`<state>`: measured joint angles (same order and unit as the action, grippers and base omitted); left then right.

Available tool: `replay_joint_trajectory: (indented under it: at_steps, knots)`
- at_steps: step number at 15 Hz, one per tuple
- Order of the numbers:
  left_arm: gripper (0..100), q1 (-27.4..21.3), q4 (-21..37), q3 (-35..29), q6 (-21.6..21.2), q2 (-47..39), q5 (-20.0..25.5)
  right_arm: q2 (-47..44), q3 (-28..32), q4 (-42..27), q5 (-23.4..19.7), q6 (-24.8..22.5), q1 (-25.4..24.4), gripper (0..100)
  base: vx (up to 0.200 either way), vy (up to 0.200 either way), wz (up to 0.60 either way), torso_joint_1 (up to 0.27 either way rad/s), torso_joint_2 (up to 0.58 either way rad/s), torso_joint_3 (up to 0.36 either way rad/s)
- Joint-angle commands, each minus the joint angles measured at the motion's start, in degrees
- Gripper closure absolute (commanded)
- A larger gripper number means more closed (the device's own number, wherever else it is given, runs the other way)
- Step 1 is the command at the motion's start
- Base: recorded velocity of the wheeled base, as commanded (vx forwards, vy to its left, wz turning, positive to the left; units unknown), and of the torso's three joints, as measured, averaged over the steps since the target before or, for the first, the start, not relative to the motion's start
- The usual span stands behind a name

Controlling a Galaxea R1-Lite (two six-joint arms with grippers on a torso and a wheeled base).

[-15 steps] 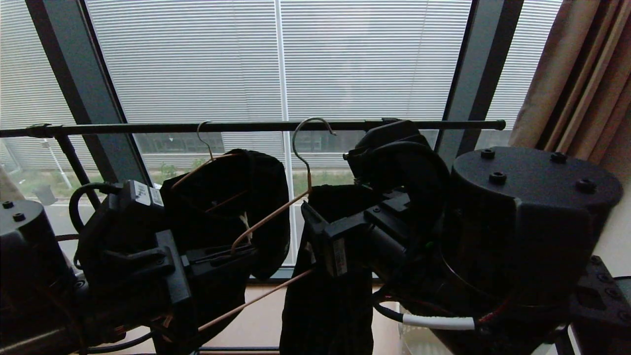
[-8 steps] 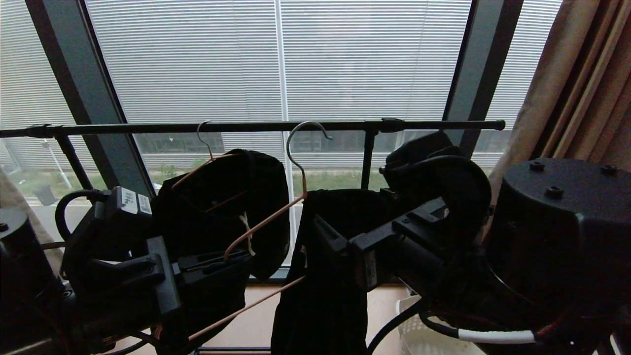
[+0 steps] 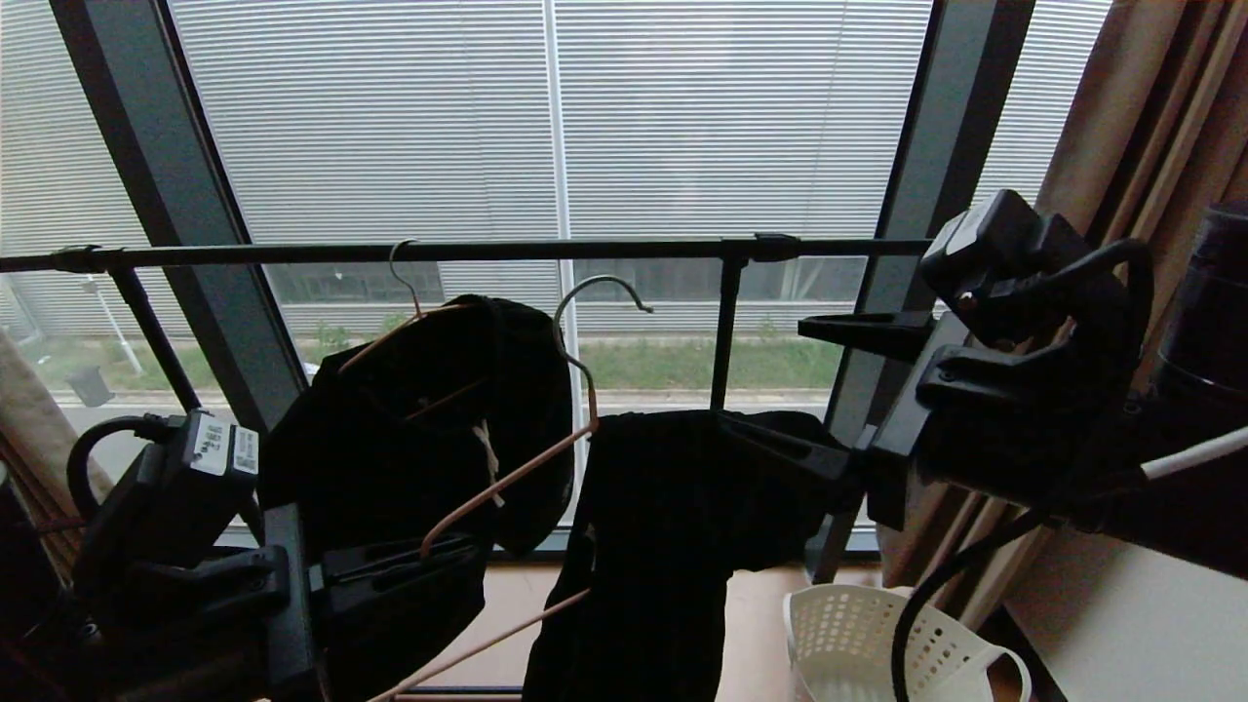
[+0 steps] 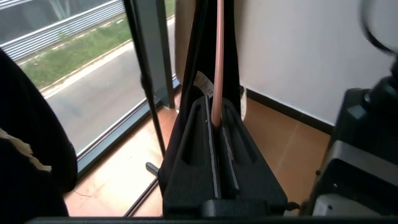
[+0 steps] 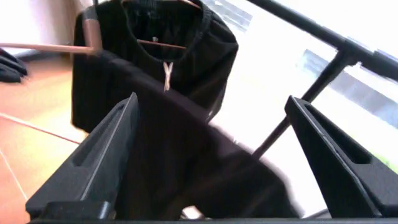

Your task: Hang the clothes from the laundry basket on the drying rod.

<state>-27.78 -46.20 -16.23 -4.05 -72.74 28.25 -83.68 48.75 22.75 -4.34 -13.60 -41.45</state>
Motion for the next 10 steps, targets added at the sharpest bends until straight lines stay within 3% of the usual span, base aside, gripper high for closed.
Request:
replay_joint_trajectory:
  at_steps: [1, 3, 4, 6, 10]
  knots:
    - [100, 0.0, 0.0, 0.7, -0.1, 1.1, 0.3, -1.7, 8.3, -10.0, -10.3, -5.9, 6.8, 0, 0.0, 0.0, 0.0, 0.0, 0.0, 0.0]
    - [100, -0.2, 0.0, 1.4, -0.1, 1.0, 1.4, -3.5, 13.5, -18.9, -16.8, -12.0, 8.9, 0, 0.0, 0.0, 0.0, 0.0, 0.0, 0.0]
    - [100, -0.2, 0.0, 1.5, -0.1, 1.0, 1.4, -6.9, 19.5, -28.3, -22.1, -18.3, 10.3, 0, 0.0, 0.0, 0.0, 0.0, 0.0, 0.0]
    - [100, -0.4, 0.0, 2.3, -0.2, 1.1, 1.5, -11.8, 26.4, -39.7, -26.3, -25.2, 10.7, 0, 0.0, 0.0, 0.0, 0.0, 0.0, 0.0]
    - [100, -0.7, 0.0, 2.7, -0.9, 1.9, 2.6, -17.0, 34.9, -51.8, -32.9, -33.1, 10.7, 0, 0.0, 0.0, 0.0, 0.0, 0.0, 0.0]
